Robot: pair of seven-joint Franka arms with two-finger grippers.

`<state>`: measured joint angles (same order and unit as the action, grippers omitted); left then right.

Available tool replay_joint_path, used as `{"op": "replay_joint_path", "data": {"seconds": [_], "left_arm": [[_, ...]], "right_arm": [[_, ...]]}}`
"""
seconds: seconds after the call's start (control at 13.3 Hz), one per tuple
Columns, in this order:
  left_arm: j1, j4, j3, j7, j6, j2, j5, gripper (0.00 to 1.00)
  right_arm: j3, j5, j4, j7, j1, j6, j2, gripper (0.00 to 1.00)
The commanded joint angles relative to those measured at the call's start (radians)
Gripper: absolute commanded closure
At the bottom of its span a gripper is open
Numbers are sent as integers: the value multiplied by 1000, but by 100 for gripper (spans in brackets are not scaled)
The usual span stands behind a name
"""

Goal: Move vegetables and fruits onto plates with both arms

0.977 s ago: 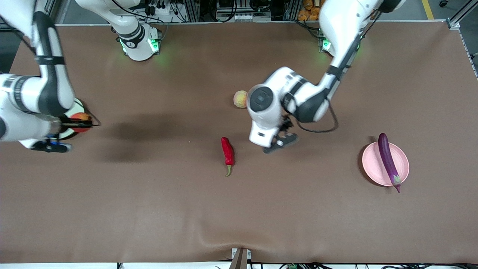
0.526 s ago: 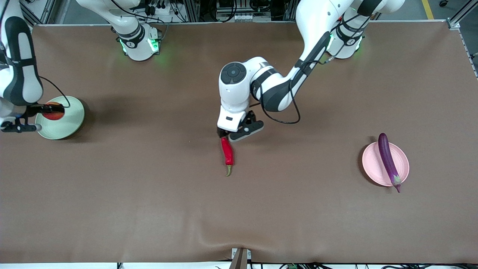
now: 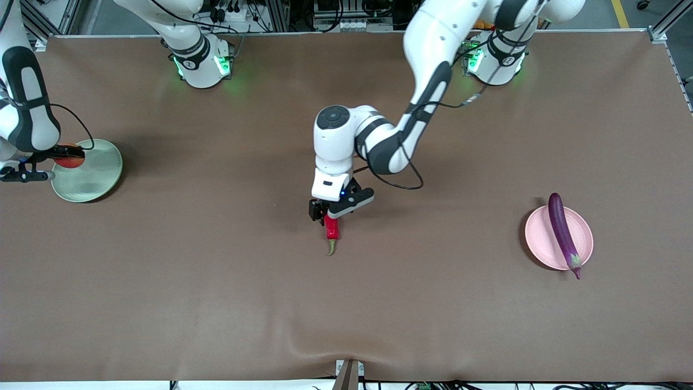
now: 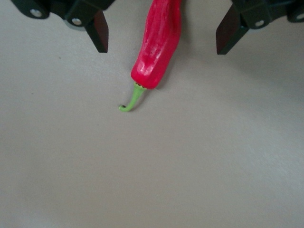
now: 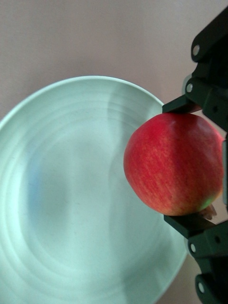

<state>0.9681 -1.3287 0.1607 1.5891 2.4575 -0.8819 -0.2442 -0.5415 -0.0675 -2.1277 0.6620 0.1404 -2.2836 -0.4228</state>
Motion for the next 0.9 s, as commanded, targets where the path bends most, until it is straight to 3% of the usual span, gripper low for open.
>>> {"op": "replay_joint_path", "data": {"seconds": [0.0, 0.15, 0.23, 0.3, 0.38, 0.53, 0.6, 0.83], "left_arm": [[58, 56, 62, 48, 37, -67, -3, 0], [60, 63, 65, 72, 73, -106, -4, 0], [69, 63, 75, 78, 93, -121, -6, 0], [82, 63, 92, 78, 106, -132, -6, 0], [92, 63, 106, 78, 107, -141, -4, 0], [96, 62, 109, 80, 109, -158, -6, 0], [96, 62, 109, 86, 109, -160, -6, 10], [96, 59, 108, 114, 109, -163, -6, 92]], "right_arm": [[5, 46, 40, 172, 24, -106, -63, 100], [5, 136, 64, 273, 41, -111, -109, 100], [5, 170, 65, 306, 42, -111, -119, 86], [5, 187, 65, 315, 45, -109, -122, 36], [5, 198, 65, 317, 48, -106, -122, 0], [5, 204, 68, 314, 39, -91, -116, 0], [5, 204, 90, 312, 36, -44, -108, 0], [2, 199, 285, 304, 22, 291, -111, 0]]}}
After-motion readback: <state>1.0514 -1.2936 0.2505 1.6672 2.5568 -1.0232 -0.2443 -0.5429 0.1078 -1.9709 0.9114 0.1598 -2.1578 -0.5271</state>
